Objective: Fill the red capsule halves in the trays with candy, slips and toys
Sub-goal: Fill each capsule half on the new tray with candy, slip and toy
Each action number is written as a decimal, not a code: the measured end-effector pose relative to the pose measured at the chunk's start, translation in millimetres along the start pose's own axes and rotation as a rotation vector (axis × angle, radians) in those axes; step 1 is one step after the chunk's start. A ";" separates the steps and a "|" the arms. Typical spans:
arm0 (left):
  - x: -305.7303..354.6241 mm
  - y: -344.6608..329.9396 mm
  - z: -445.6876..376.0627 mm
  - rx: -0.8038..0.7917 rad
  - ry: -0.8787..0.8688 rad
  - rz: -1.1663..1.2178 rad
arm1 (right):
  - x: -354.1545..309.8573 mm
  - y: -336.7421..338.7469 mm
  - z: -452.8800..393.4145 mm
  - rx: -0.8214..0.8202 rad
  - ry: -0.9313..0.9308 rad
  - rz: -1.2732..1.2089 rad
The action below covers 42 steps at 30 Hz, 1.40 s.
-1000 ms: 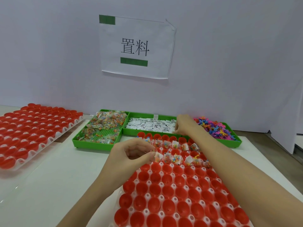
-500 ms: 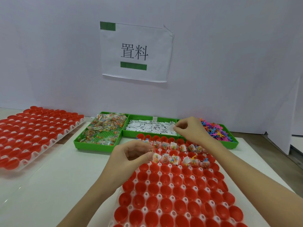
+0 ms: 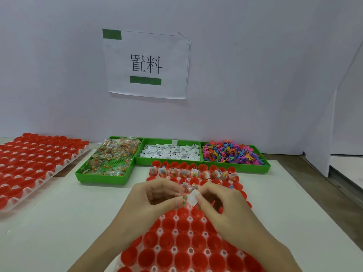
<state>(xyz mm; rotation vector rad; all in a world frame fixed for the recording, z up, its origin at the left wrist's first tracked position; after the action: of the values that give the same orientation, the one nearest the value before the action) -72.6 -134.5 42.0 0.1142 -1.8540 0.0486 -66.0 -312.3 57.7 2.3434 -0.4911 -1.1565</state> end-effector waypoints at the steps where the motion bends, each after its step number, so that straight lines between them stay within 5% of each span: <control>1: -0.1 -2.7 1.4 -0.013 -0.010 -0.012 | -2.8 -2.2 0.7 -0.023 0.016 -0.007; 12: 1.5 -12.3 7.7 -0.087 -0.072 -0.078 | -9.8 -3.8 9.5 -0.083 0.020 -0.057; 17: 8.5 -8.5 6.8 -0.065 -0.120 -0.079 | -1.4 2.8 5.8 -0.057 -0.159 -0.305; 27: 9.8 -9.7 8.6 -0.117 -0.079 -0.095 | 3.7 -2.2 7.5 -0.006 -0.241 -0.370; 36: 6.8 -7.2 7.1 -0.127 -0.022 -0.082 | -2.0 8.0 -9.9 -0.146 -0.219 -0.252; 42: 2.8 0.3 1.9 -0.051 0.001 -0.088 | 55.5 49.1 -103.5 0.007 -0.089 0.329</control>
<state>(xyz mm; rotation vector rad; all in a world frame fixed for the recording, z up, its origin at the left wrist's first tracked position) -75.3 -134.5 44.2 0.1600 -1.8455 -0.0594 44.7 -354.2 104.5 2.1199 -0.8755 -1.1031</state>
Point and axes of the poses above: each hand's wrist, its own z-axis away from the middle knuckle, its own y-axis out of the back of the hand, x = y × z, the point moved 8 cm from there along -z, towards the middle knuckle, and after that the axes turned 12 degrees about x, right-handed, at the moved point
